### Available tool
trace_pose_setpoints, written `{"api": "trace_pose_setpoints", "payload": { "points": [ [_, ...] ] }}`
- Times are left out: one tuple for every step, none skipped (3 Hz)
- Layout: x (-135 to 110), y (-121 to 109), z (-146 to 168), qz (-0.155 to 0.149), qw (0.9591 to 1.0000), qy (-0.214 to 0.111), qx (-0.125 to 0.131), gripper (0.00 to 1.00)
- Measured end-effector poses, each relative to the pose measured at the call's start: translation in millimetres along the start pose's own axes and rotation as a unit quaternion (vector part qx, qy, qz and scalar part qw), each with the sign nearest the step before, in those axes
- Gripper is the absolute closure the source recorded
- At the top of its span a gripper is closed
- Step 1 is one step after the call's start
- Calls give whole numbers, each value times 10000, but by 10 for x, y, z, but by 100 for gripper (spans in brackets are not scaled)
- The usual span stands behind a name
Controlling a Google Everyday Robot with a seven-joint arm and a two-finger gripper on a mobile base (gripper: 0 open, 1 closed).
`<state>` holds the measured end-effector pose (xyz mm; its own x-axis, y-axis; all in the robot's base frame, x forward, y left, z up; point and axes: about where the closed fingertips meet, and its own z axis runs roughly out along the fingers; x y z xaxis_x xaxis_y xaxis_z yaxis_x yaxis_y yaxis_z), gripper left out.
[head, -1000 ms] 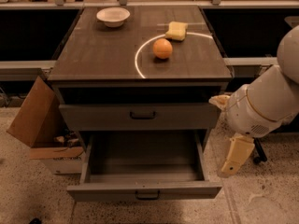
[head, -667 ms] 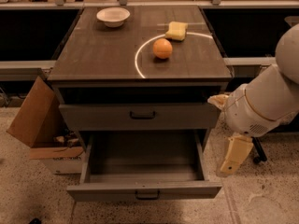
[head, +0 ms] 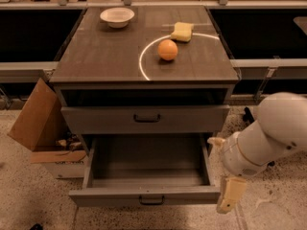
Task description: Close middle drawer
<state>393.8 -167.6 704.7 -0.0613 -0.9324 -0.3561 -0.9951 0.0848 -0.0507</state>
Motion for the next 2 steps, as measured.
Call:
{"api": "trace_pose_setpoints", "payload": {
  "points": [
    [222,218,736,-51,9980,-348,-533,0],
    [246,226,822,-71,9977,-357,-575,0]
  ]
}}
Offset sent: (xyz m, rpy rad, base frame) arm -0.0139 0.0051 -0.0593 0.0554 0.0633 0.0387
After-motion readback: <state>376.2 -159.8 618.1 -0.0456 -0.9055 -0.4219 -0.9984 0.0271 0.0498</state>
